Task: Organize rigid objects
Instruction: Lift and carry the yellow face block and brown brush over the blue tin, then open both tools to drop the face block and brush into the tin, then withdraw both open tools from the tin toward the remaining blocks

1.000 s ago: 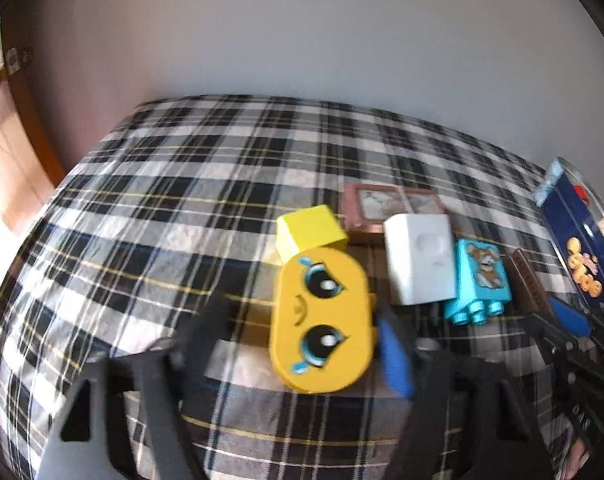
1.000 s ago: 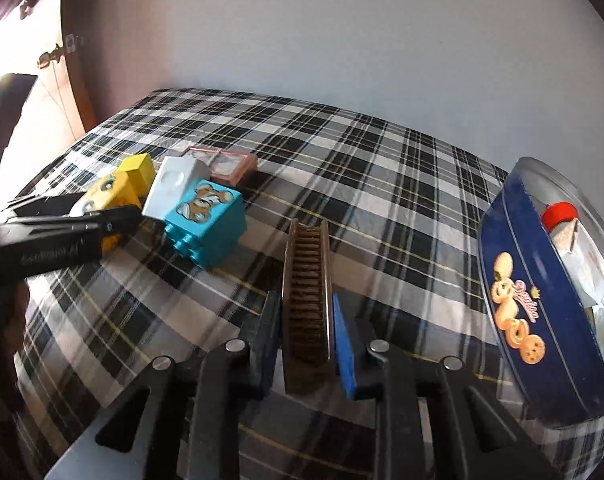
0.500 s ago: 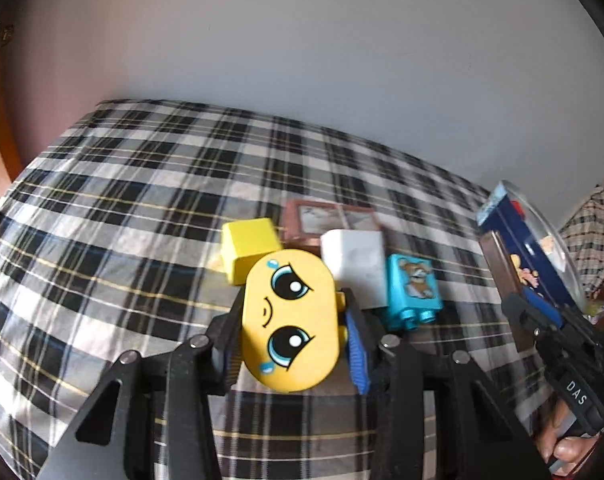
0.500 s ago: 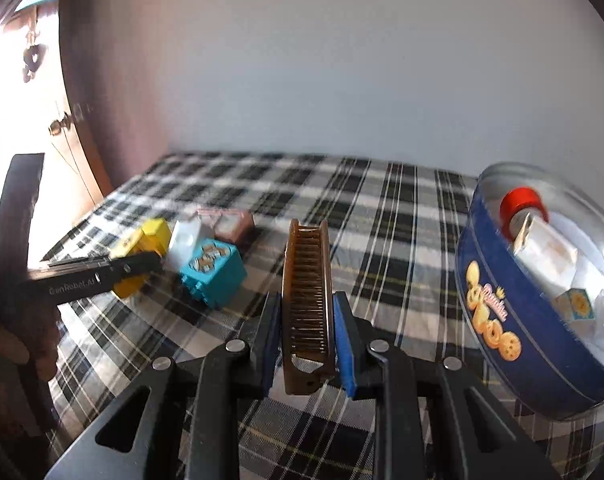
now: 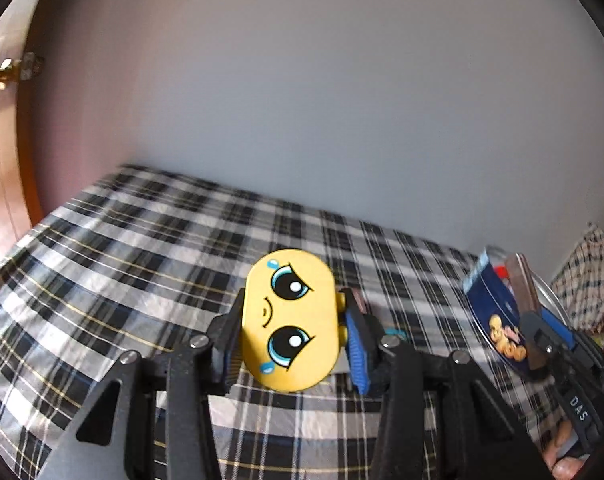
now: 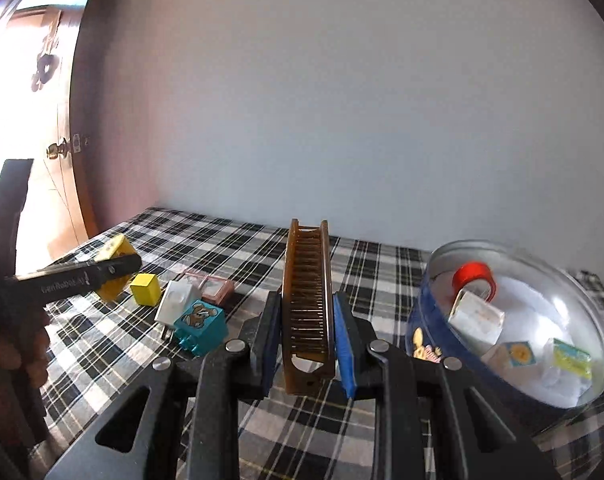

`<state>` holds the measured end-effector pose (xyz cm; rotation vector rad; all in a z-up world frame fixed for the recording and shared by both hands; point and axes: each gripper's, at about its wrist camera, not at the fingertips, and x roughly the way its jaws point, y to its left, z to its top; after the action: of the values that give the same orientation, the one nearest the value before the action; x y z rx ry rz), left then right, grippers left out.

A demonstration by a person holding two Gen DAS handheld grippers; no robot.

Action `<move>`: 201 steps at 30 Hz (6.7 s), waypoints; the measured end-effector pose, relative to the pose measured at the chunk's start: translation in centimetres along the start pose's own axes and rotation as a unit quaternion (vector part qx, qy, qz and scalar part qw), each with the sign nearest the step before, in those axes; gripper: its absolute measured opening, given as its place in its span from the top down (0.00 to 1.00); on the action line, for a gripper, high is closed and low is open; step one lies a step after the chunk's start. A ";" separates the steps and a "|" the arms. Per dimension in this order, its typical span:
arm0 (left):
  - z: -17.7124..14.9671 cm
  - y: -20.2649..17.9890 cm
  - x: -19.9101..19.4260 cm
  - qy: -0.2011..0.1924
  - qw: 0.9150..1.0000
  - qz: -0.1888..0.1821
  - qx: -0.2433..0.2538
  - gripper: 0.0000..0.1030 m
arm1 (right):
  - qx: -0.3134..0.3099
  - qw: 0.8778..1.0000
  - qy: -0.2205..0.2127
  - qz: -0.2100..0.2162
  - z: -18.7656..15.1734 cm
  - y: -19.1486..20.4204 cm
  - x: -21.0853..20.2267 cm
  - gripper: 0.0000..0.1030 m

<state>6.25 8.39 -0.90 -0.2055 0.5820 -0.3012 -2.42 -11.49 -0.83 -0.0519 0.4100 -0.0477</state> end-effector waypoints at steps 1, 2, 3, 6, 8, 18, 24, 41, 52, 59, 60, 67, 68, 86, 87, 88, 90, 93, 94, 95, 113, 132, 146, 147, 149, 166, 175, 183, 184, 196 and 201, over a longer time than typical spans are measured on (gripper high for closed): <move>0.1 0.3 -0.1 -0.005 1.000 0.004 -0.004 0.59 | -0.001 1.000 -0.003 -0.001 0.1 0.0 -0.1 0.73; 0.1 0.5 -0.1 -0.008 1.000 0.008 -0.009 0.59 | -0.002 1.000 -0.006 -0.002 0.1 -0.1 -0.2 0.73; 0.1 0.5 -0.2 -0.013 1.000 0.018 -0.011 0.59 | -0.005 1.000 -0.010 -0.003 0.2 -0.1 -0.2 0.73; 0.1 0.3 -0.3 -0.029 0.998 0.064 0.005 0.59 | -0.017 1.000 -0.017 -0.010 0.0 -0.3 -0.5 0.73; 0.0 -0.1 -0.4 -0.038 0.996 0.076 0.009 0.59 | -0.022 0.999 -0.022 -0.009 -0.2 -0.8 -0.6 0.73; -1.0 -3.4 0.0 -0.038 0.993 0.107 0.037 0.59 | -0.031 0.998 -0.038 -0.027 -0.6 -3.3 -1.4 0.73; -1.4 -5.6 0.0 -0.047 0.991 0.113 0.046 0.59 | -0.024 0.998 -0.055 -0.034 -0.4 -4.2 -2.3 0.73; -2.8 -13.3 0.7 -0.045 0.997 0.052 0.038 0.59 | 0.006 0.996 -0.069 -0.053 -0.3 -9.0 -4.3 0.73; -3.1 -15.3 0.6 -0.061 0.995 0.050 0.067 0.59 | 0.011 0.996 -0.060 -0.063 -0.6 -11.4 -4.2 0.73; -3.0 -15.7 0.9 -0.057 0.996 0.041 0.060 0.59 | 0.022 0.994 -0.064 -0.089 -0.6 -13.6 -4.2 0.73; -2.9 -15.8 1.0 -0.056 0.996 0.037 0.057 0.59 | 0.026 0.993 -0.064 -0.091 -0.5 -13.9 -4.3 0.73; -2.5 -18.5 1.9 -0.053 0.996 0.021 0.069 0.59 | 0.057 0.988 -0.076 -0.120 -0.4 -17.8 -5.0 0.73; -2.5 -19.2 2.0 -0.055 0.996 0.018 0.075 0.59 | 0.061 0.987 -0.076 -0.124 -0.4 -18.3 -5.1 0.73; -2.7 -29.0 4.5 -0.050 0.987 -0.065 0.138 0.59 | 0.100 0.972 -0.065 -0.202 -1.3 -27.9 -5.8 0.73; -2.8 -29.7 4.7 -0.048 0.986 -0.069 0.143 0.59 | 0.098 0.972 -0.062 -0.203 -1.4 -28.1 -5.6 0.73; -2.9 -30.3 5.0 -0.046 0.985 -0.071 0.148 0.59 | 0.093 0.973 -0.056 -0.205 -1.4 -28.2 -5.3 0.73; -3.0 -31.3 5.6 -0.038 0.984 -0.075 0.156 0.59 | 0.086 0.973 -0.041 -0.210 -1.6 -28.5 -4.5 0.73; -3.3 -33.3 6.4 -0.022 0.982 -0.078 0.168 0.59 | 0.086 0.975 -0.029 -0.205 -1.7 -28.8 -3.8 0.73; -3.4 -33.7 6.6 -0.017 0.982 -0.079 0.169 0.59 | 0.083 0.975 -0.025 -0.204 -1.7 -28.8 -3.5 0.73; -3.6 -34.2 6.8 -0.013 0.982 -0.080 0.170 0.59 | 0.081 0.976 -0.023 -0.203 -1.6 -28.7 -3.3 0.73; -3.9 -36.5 9.0 0.050 0.980 -0.041 0.189 0.59 | 0.064 0.984 0.043 -0.162 -2.2 -28.1 -0.1 0.73; -4.1 -37.5 10.2 0.081 0.971 -0.018 0.224 0.59 | 0.067 0.985 0.066 -0.146 -2.3 -27.8 1.0 0.73; -3.3 -35.9 5.6 0.008 0.981 -0.010 0.195 0.00 | 0.118 0.978 -0.038 -0.166 -2.1 -29.9 -2.8 0.23; -3.4 -35.6 5.4 0.005 0.981 -0.005 0.196 0.00 | 0.117 0.977 -0.043 -0.174 -2.0 -29.9 -2.9 0.22; -3.6 -34.8 5.1 -0.003 0.980 0.004 0.198 0.00 | 0.115 0.975 -0.048 -0.183 -2.0 -29.8 -3.1 0.22; -3.8 -28.2 3.0 -0.050 0.980 0.075 0.175 0.00 | 0.127 0.946 -0.129 -0.269 -3.0 -28.8 -6.9 0.22; -4.1 -25.9 2.1 -0.060 0.977 0.089 0.185 0.00 | 0.140 0.933 -0.127 -0.306 -3.9 -27.7 -8.5 0.22; -3.7 -24.0 1.5 -0.063 0.975 0.089 0.195 0.00 | 0.145 0.914 -0.158 -0.343 -4.4 -25.8 -10.4 0.22; -3.6 -23.7 1.5 -0.062 0.975 0.088 0.193 0.00 | 0.139 0.914 -0.161 -0.345 -4.3 -25.4 -10.5 0.22; -3.2 -21.1 0.8 -0.060 0.977 0.082 0.186 0.00 | 0.121 0.928 -0.178 -0.305 -3.3 -19.2 -9.1 0.22; -2.8 -19.7 0.7 -0.056 0.979 0.081 0.178 0.00 | 0.107 0.941 -0.169 -0.273 -2.5 -16.4 -6.9 0.22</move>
<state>0.88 -10.52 1.90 0.1685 0.4224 -0.2298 -10.35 -27.53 0.64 0.0430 0.0327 -0.6235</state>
